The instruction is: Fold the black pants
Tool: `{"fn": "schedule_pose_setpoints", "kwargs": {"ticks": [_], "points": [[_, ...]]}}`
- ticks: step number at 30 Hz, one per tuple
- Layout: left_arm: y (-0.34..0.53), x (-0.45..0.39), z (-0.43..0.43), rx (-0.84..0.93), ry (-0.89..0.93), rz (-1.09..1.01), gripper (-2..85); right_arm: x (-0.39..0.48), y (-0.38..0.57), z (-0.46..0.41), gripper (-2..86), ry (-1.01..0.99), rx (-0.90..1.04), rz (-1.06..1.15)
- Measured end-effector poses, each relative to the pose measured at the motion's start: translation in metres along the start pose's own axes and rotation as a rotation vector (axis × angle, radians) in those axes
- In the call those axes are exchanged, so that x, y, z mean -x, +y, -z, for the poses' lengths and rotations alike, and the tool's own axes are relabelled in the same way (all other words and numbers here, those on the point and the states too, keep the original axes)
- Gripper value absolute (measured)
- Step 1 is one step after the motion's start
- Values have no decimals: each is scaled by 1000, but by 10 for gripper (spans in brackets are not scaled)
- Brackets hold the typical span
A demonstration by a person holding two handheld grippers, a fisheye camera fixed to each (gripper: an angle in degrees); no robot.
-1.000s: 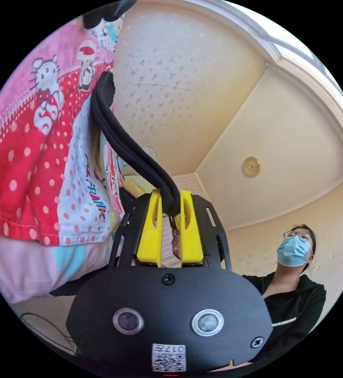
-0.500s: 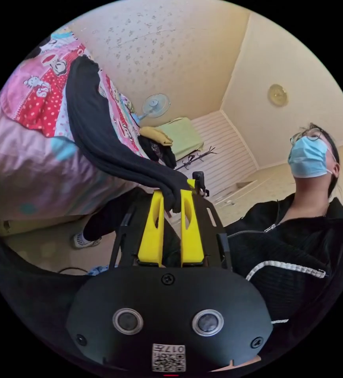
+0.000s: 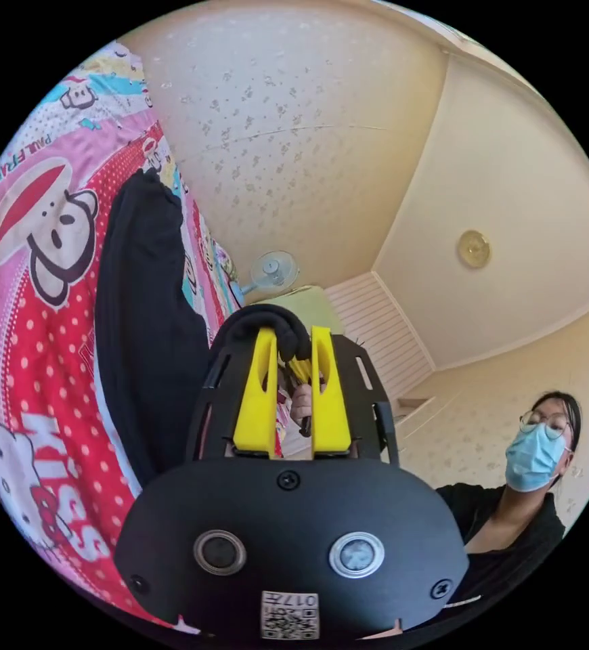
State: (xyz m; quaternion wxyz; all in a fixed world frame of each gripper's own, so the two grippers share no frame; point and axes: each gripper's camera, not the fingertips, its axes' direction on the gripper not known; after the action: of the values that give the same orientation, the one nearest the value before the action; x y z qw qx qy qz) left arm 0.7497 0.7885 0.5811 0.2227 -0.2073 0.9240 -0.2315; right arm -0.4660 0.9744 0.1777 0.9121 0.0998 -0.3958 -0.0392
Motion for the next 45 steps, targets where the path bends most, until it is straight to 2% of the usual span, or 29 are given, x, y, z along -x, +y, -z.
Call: {"fn": "schedule_pose_setpoints", "kwargs": {"ticks": [2, 4, 7, 10, 13, 14, 16, 18, 20, 28, 34, 36, 37, 39, 42, 43, 45], "points": [[-7, 28, -8, -30, 11, 46, 111, -31, -11, -25, 83, 160, 22, -49], [1, 39, -8, -72, 33, 57, 144, -31, 1, -31, 94, 222, -12, -23], [26, 11, -3, -70, -53, -95, 160, 2, 43, -38, 104, 254, -65, 106], [58, -22, -22, 64, -213, -222, 148, 22, 85, -60, 100, 358, -24, 186], [83, -15, -58, 252, -506, -244, 126, -10, 108, -106, 73, 653, 124, 166], [95, 0, -69, 296, -617, -251, 103, -21, 118, -109, 57, 646, 61, 175], [101, 18, -58, 216, -594, -204, 53, -31, 117, -100, 39, 566, 29, 118], [92, 47, -41, 175, -465, -49, 6, -40, 116, -96, 27, 488, 22, 77], [92, 60, -35, 149, -390, -7, -2, -43, 120, -97, 15, 466, 7, 73], [89, 65, -35, 140, -345, -18, -9, -41, 126, -103, 12, 459, 8, 83], [84, 42, -39, 165, -428, -45, 7, -10, 143, -89, 59, 425, 71, 83], [89, 1, -31, 189, -483, -93, 23, 18, 165, -73, 90, 446, 32, 125], [94, -14, -26, 173, -497, -129, 24, 37, 185, -63, 106, 474, -3, 182], [136, -67, 2, 13, -598, -275, 33, 61, 220, -51, 119, 548, -64, 288], [188, -93, 27, -144, -692, -375, 52, 82, 264, -48, 126, 673, -120, 458], [193, -91, 29, -149, -699, -368, 57, 84, 270, -53, 128, 696, -83, 519], [192, -67, 30, -44, -675, -266, 81, 81, 273, -64, 133, 780, -7, 570]]}}
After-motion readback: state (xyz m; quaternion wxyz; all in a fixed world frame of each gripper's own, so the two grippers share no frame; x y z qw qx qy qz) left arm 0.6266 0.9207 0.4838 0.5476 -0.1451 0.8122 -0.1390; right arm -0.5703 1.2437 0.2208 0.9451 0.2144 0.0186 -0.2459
